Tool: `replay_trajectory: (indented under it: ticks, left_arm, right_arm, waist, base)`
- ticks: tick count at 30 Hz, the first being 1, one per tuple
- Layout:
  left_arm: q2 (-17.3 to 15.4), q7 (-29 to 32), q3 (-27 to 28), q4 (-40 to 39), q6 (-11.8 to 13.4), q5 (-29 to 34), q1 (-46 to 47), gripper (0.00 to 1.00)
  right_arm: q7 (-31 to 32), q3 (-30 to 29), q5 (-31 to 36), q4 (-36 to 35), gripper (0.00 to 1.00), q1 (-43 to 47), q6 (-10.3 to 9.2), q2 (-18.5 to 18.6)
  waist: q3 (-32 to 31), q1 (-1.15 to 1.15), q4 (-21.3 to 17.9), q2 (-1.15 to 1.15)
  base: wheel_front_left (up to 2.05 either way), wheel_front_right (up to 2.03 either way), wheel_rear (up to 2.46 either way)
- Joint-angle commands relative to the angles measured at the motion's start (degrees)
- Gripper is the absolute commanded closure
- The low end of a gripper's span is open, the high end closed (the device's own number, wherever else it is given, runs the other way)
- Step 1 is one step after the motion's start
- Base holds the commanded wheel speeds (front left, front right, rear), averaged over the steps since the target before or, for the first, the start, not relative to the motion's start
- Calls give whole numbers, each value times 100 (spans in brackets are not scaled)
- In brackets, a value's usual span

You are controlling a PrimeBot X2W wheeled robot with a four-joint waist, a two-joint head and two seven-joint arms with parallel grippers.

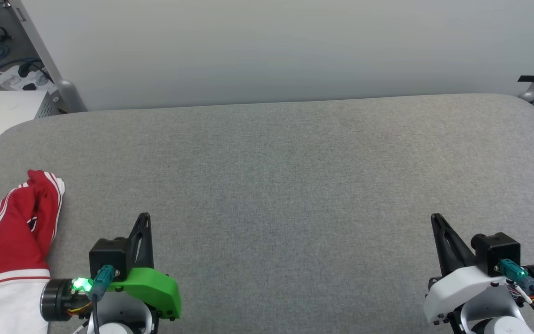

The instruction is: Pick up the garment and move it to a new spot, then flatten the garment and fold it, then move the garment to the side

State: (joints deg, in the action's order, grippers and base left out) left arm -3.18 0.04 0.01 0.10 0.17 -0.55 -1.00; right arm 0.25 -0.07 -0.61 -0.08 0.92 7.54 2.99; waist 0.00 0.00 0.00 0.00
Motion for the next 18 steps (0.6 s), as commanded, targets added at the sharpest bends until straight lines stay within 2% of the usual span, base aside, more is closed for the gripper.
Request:
replay_trajectory:
  ticks: [1,18]
  left_arm:
    - [30,-4,-1,-10,-17,55,100,100]
    - [30,-4,-1,-10,-17,55,100,100]
  right_arm:
    - [-25,7,61,8,100,-92,-5,-12]
    - [-25,7,61,8,100,-92,-5,-12]
  waist:
    - [0,0,0,0]
    - [0,0,0,0]
  base:
    - [0,0,0]
    - [0,0,0]
